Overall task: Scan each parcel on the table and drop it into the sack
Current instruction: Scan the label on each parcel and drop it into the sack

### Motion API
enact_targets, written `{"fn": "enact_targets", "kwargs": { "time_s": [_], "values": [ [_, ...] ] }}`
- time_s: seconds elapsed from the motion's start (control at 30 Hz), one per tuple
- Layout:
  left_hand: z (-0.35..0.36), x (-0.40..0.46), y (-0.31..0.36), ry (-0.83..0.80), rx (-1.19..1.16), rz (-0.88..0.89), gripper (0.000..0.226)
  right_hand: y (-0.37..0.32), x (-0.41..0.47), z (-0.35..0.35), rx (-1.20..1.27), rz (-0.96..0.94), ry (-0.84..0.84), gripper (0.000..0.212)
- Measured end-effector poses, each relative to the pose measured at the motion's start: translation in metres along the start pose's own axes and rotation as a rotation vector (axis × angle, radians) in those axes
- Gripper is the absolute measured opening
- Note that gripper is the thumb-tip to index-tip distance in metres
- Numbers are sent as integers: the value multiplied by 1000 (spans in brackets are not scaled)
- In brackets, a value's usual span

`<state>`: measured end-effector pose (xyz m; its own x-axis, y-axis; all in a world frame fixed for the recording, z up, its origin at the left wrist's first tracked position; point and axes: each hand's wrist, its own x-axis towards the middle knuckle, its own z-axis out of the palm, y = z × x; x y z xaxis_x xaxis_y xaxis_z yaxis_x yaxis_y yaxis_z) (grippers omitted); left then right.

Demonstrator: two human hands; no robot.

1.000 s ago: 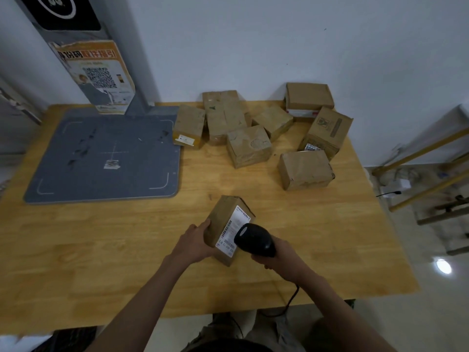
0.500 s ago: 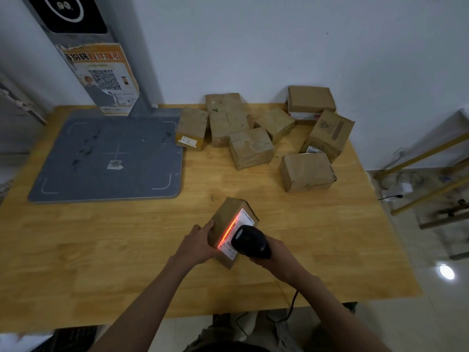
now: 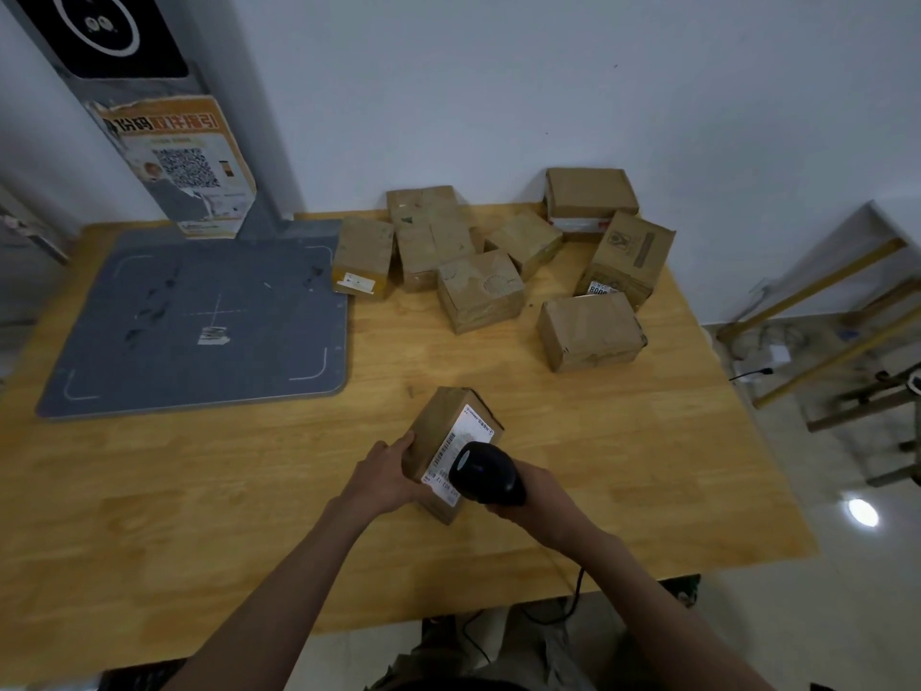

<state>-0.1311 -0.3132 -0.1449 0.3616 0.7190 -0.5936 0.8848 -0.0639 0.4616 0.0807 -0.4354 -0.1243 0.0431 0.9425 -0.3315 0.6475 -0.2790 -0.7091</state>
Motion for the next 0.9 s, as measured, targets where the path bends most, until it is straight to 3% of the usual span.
{"fn": "enact_targets", "kwargs": {
  "time_s": [0.3, 0.5, 0.77, 0.9],
  "values": [
    [0, 2, 0, -10, -1, 7, 104, -3, -19, 2, 76, 49, 52, 38],
    [9, -7, 28, -68, 34, 104, 103, 11, -55, -5, 173, 196, 160, 29],
    [62, -35, 113, -267, 67, 321, 100, 44, -138, -2, 474, 450, 485, 26],
    [99, -57, 149, -385, 194, 392, 95, 56, -196, 13, 614, 531, 694, 29]
  ]
}}
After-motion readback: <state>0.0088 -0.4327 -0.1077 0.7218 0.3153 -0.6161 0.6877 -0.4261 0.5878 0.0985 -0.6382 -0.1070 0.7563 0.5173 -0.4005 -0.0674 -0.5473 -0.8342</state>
